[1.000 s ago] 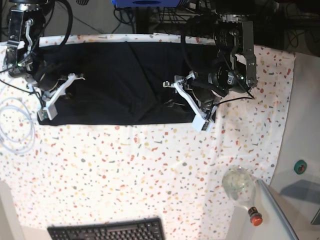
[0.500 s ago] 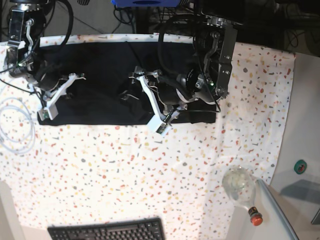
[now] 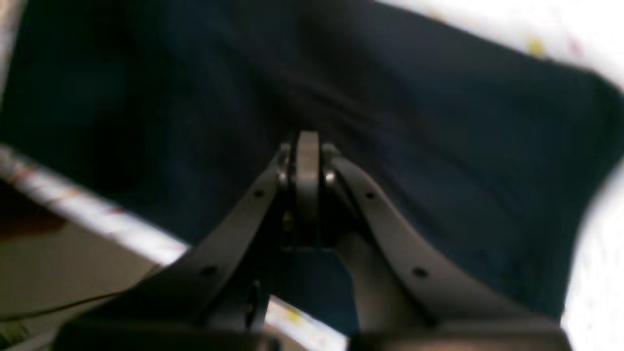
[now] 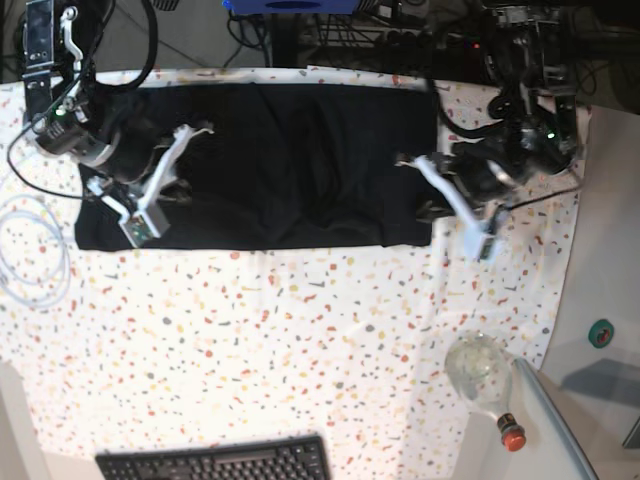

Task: Layout the t-shirt on the table in an organized manner, then fold the t-shirt properly
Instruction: 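Fold the left-held end over toward the right gripper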

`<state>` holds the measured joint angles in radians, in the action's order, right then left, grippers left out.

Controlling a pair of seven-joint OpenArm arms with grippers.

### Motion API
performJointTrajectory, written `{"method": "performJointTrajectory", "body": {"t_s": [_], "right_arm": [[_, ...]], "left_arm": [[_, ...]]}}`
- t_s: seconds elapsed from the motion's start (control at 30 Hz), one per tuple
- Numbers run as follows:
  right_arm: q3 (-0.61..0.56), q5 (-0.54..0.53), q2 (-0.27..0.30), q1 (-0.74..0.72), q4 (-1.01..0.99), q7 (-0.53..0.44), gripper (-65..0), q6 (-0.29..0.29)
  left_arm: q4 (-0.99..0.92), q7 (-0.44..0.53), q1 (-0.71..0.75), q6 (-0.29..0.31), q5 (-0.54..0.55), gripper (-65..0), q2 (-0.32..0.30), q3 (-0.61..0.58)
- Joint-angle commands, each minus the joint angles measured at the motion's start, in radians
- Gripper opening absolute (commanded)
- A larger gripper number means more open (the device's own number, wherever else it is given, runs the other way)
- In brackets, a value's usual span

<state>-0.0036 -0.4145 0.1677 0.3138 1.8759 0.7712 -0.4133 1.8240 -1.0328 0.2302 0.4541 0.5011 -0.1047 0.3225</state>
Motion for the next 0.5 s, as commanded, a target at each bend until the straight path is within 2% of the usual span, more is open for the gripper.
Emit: {"method": "performJointTrajectory", "body": {"t_s": [0.0, 0.13, 0.2, 0.27, 0.33, 0.47], "right_arm": [[-0.054, -0.008, 0.003, -0.006, 0.032, -0.015, -65.0, -0.005], [-0.267, -0.011, -0.001, -0.087, 0.001, -0.015, -65.0, -0.002], [-0.384, -0.013, -0.004, -0.141, -0.048, -0.015, -65.0, 0.003], [-0.477, -0.013, -0.036, -0.196, -0.104, -0.015, -65.0, 0.003], [-0.519, -0.01, -0.081, -0.247, -0.187, -0.015, -65.0, 0.003], [-0.543, -0.008, -0.164, -0.37, -0.411, -0.023, -65.0, 0.003]], "left_arm": [[0.013, 0.018, 0.01, 0.024, 0.011, -65.0, -0.011, 0.116], [-0.079, 0.012, 0.028, 0.104, 0.011, -65.0, -0.016, 0.508], [-0.126, 0.01, 0.031, 0.124, 0.009, -65.0, -0.049, 0.642], [-0.181, 0.009, 0.064, 0.15, 0.009, -65.0, -0.089, 0.722], [-0.223, 0.009, 0.09, 0.185, 0.009, -65.0, -0.126, 0.763], [-0.261, 0.009, 0.117, 0.232, 0.009, -65.0, -0.129, 0.829]]}}
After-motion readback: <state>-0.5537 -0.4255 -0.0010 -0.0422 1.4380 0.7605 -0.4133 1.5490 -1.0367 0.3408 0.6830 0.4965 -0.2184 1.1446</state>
